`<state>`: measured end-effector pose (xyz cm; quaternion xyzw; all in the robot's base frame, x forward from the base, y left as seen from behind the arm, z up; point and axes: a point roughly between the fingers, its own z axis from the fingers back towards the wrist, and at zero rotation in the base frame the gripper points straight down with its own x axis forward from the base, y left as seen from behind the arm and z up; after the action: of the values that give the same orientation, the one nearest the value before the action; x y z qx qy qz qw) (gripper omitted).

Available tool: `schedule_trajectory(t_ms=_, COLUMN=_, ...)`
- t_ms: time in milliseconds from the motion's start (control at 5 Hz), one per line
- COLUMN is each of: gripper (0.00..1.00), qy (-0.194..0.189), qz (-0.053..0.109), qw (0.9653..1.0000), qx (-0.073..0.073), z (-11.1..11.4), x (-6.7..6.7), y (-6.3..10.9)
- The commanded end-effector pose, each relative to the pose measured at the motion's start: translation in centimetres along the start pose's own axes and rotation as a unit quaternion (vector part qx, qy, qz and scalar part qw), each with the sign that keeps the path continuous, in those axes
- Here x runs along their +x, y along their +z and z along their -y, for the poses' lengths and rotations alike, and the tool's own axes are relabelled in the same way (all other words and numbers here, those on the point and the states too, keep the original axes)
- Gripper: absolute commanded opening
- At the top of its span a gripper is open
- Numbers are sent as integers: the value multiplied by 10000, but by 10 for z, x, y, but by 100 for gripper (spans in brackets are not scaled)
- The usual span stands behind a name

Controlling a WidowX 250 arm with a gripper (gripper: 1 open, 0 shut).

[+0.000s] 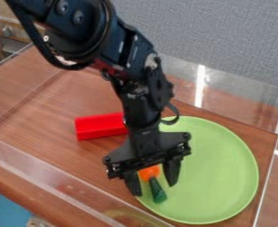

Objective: Move the carrot from the green plate to the table

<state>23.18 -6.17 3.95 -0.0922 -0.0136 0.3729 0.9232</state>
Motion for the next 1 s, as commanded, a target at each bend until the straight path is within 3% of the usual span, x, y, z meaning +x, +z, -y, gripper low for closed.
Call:
schedule_trajectory(t_ms=0, gripper=0, qy=83, qz=78, qw=9999, qx=-84, z=0, x=1, y=6)
schedule_trajectory(t_ms=400, gripper=0, qy=533, qz=205, qw=9982, qx=-187, z=10, x=-1, y=13)
schedule_trajectory(t_ms=800, gripper=0, qy=900, qz=285, qw=9952, qx=-276, z=30, x=16, y=3)
